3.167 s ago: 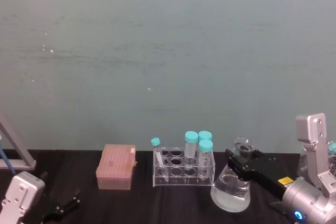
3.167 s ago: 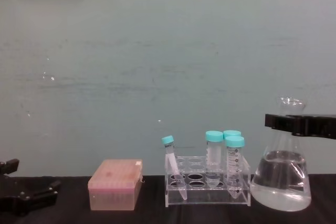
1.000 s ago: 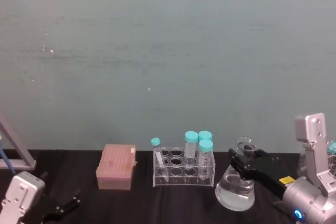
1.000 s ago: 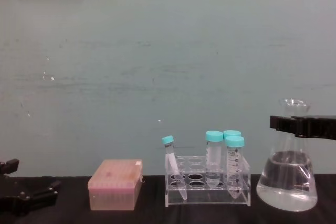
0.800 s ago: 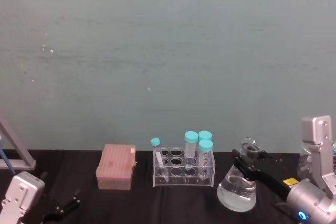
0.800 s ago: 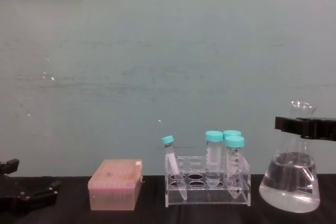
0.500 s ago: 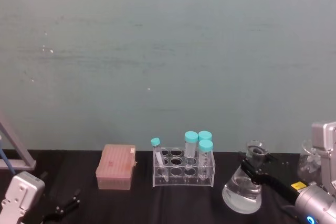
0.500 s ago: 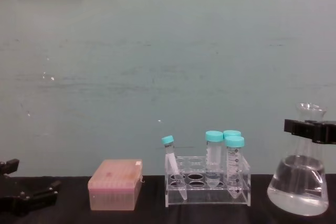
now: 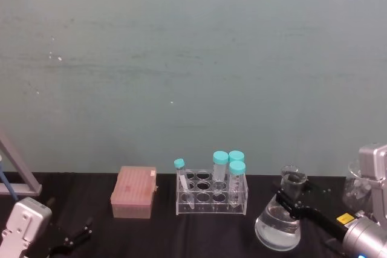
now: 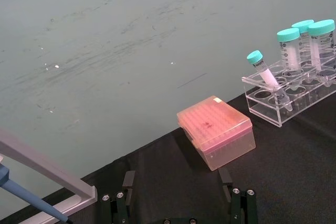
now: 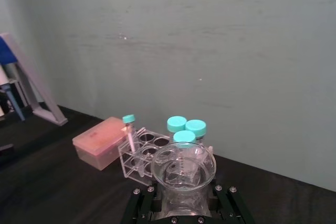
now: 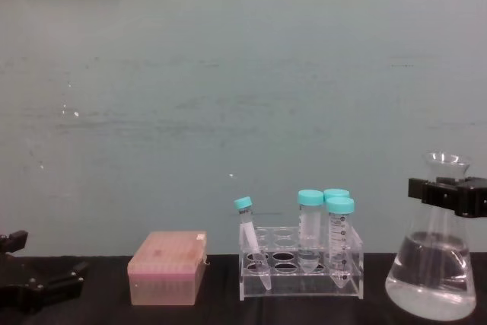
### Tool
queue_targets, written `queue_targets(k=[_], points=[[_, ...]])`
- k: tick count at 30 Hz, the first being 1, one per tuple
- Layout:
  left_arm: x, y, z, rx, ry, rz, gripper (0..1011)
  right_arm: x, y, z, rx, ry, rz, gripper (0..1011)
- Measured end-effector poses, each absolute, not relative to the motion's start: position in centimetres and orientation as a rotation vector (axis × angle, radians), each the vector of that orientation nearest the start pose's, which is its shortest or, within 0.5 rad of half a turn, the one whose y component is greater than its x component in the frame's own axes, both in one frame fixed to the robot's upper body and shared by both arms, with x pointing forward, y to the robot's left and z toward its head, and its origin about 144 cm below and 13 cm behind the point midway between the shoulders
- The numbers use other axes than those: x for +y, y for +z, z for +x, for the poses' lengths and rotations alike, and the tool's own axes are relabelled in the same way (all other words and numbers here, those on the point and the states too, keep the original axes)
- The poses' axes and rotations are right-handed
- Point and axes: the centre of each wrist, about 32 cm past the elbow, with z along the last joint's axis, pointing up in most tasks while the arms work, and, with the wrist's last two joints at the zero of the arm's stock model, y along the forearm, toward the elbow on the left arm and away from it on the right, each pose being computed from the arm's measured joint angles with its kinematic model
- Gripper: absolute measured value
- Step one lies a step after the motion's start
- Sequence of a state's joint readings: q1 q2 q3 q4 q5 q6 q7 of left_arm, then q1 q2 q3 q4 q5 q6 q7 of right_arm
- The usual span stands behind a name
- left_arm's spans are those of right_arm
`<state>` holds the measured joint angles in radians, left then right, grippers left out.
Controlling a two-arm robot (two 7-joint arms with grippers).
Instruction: Pick up the beaker with the right gripper, shake it three times, and then put it down.
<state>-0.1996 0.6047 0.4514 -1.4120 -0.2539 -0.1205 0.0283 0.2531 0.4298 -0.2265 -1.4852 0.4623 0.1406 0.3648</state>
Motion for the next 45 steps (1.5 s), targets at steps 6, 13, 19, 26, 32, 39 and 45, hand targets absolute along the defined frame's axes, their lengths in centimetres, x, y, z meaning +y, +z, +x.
queue_targets(k=[6, 13, 19, 26, 32, 39, 45], points=[[31.0, 114.0, 48.9, -0.285, 1.248, 0.304, 1000, -29.4, 120.0, 51.9, 0.058, -1.012, -0.055, 457], [31.0, 114.0, 48.9, -0.285, 1.248, 0.304, 1000, -28.9, 119.7, 51.7, 0.074, -0.997, -0.057, 457], [31.0, 114.0, 48.9, -0.285, 1.248, 0.305, 1000, -28.6, 119.4, 51.7, 0.086, -0.992, -0.058, 457], [31.0, 114.0, 48.9, -0.285, 1.248, 0.304, 1000, -28.3, 119.2, 51.8, 0.094, -0.998, -0.059, 457], [31.0, 114.0, 48.9, -0.285, 1.248, 0.304, 1000, -28.1, 119.2, 51.9, 0.102, -1.005, -0.061, 457], [31.0, 114.0, 48.9, -0.285, 1.248, 0.304, 1000, -27.8, 119.1, 52.2, 0.109, -1.003, -0.065, 457], [31.0, 114.0, 48.9, -0.285, 1.248, 0.304, 1000, -27.6, 119.0, 52.3, 0.114, -1.004, -0.067, 457]])
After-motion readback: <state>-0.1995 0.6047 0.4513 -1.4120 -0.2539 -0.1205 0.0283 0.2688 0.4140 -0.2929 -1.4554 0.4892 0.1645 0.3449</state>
